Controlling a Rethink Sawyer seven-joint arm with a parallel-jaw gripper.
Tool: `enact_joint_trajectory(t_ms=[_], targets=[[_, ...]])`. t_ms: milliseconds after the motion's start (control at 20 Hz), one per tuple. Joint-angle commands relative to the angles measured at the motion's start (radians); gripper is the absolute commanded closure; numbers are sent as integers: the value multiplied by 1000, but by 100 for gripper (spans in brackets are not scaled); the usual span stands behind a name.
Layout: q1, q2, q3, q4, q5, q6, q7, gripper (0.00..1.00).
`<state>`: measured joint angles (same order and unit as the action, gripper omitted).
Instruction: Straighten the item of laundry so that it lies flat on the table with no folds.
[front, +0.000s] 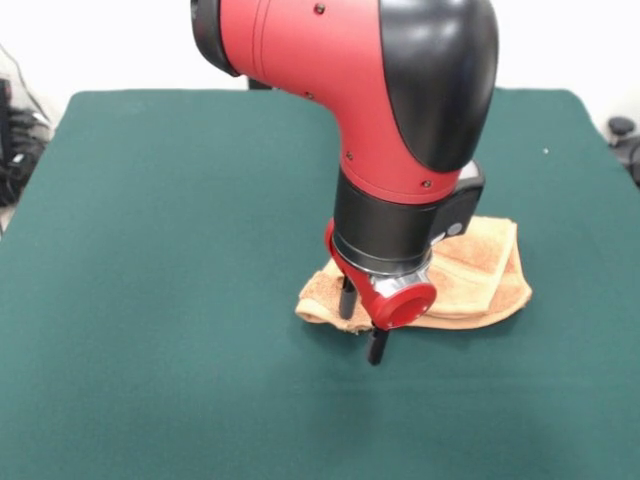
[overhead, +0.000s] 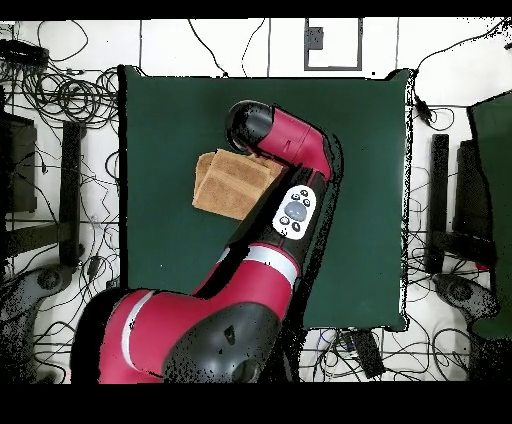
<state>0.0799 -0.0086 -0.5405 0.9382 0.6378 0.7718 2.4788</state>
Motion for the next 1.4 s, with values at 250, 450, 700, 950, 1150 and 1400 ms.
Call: enact_joint_trajectory(t_ms=[250,450,700,950,1150,1400], targets=[[11,63,148,88,28,20,238,0],[12,68,141,81,24,35,244,0],[18,78,115,65,14,68,266,0],[19,83,108,62,13,78,277,0],[19,86,111,64,16,67,278,0],[17,85,118,67,19,84,273,0]])
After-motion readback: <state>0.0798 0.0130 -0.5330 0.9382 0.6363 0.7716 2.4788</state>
